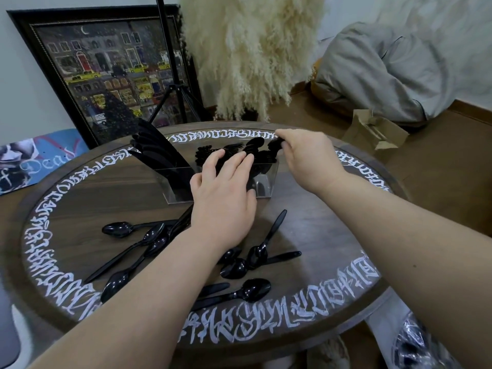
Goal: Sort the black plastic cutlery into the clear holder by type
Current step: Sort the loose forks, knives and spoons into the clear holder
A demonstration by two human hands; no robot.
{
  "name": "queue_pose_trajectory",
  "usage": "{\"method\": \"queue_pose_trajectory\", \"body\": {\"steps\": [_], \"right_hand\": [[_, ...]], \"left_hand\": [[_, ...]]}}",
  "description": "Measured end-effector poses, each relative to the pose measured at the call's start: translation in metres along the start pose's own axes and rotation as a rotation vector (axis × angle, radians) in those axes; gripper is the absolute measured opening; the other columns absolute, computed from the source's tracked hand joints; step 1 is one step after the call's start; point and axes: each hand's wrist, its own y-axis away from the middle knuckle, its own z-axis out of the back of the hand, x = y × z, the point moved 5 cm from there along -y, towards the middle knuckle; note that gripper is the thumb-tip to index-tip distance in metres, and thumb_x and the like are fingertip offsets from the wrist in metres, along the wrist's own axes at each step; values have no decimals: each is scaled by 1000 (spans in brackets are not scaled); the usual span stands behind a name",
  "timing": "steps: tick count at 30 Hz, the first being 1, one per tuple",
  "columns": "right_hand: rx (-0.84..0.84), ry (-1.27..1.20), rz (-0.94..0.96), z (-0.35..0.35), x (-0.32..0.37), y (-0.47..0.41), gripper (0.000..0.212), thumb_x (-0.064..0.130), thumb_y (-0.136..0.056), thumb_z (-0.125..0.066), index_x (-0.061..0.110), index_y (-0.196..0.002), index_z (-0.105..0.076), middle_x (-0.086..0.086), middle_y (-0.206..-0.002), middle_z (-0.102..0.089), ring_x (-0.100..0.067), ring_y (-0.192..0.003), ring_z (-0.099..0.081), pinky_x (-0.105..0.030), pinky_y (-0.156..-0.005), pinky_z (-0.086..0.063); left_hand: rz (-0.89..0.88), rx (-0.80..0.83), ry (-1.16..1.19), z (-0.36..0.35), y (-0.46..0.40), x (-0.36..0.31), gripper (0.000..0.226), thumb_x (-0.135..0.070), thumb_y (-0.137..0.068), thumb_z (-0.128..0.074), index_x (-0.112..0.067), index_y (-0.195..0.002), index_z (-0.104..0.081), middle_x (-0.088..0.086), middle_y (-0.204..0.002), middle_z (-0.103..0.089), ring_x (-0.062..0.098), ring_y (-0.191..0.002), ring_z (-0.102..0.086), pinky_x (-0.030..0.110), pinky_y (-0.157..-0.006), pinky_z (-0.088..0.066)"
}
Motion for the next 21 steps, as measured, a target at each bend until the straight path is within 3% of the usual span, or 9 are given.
{"method": "queue_pose_trajectory", "body": {"steps": [7,13,17,21], "right_hand": [[-389,27,51,48,-6,-7,29,12,-96,-41,0,-109,-64,-22,-93,-69,-44,-84,-63,-49,-72,-51],[-291,27,76,34,6,-13,26,6,-95,-43,4,-113,-62,-18,-99,-69,-41,-91,-63,-46,-76,-51],[-236,9,57,19,4,-11,34,3,-94,-45,7,-126,-58,-17,-108,-67,-39,-98,-62,-45,-81,-49],[-381,-62,79,28,-1,-7,32,6,-94,-43,1,-118,-63,-20,-99,-69,-41,-91,-64,-47,-77,-52]], "left_hand": [[-8,-2,-3,-1,0,2,56,-28,-88,-52,-21,-143,-41,-8,-148,-40,27,-139,-24,49,-96,-31],[-9,-20,-7,1,1,1,58,-31,-84,-46,-20,-141,-44,-6,-145,-43,28,-137,-28,49,-94,-33],[-12,-21,-7,1,1,1,59,-33,-83,-45,-21,-141,-44,-6,-146,-43,27,-137,-28,49,-94,-34],[-16,-9,9,0,1,1,59,-33,-84,-46,-21,-141,-43,-5,-146,-42,27,-137,-27,49,-95,-33]]}}
